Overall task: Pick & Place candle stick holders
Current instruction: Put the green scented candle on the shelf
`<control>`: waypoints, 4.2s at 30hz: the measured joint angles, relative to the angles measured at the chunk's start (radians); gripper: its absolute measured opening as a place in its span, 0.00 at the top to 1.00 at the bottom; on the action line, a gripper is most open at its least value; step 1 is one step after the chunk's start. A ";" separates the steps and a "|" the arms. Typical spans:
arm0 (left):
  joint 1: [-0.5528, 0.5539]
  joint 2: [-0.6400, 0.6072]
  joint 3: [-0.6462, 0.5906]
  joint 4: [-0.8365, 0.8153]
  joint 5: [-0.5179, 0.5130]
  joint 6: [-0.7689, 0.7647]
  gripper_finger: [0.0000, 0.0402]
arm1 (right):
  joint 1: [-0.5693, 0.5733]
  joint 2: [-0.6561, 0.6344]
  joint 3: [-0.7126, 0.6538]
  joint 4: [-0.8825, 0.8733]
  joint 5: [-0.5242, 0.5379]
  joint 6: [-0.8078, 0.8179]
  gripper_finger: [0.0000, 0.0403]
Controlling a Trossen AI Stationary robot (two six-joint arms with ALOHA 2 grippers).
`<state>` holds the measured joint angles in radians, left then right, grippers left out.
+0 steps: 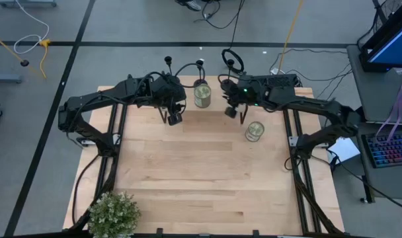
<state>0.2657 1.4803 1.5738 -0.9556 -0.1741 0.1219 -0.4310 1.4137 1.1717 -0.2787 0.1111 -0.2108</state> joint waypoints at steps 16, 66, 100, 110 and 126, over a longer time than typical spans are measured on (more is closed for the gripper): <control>0.000 0.000 0.000 0.003 0.000 -0.047 0.67 | 0.316 -0.177 -0.001 -0.645 0.132 0.347 0.67; 0.000 0.000 0.000 0.009 0.047 -0.026 0.67 | 0.319 -0.289 -0.299 -0.357 -0.161 0.531 1.00; 0.000 0.000 0.000 0.032 0.046 -0.023 0.67 | 0.000 -0.058 0.201 -0.419 -0.116 -0.005 1.00; 0.000 0.000 0.000 0.031 0.046 -0.024 0.67 | -0.041 -0.053 0.201 -0.439 -0.208 0.049 1.00; 0.000 0.000 0.000 0.022 0.046 -0.023 0.67 | -0.087 -0.054 0.177 -0.368 -0.219 0.049 0.91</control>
<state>0.2657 1.4803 1.5740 -0.9335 -0.1282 0.0994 -0.5179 1.3594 1.3487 -0.6463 -0.1082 -0.1619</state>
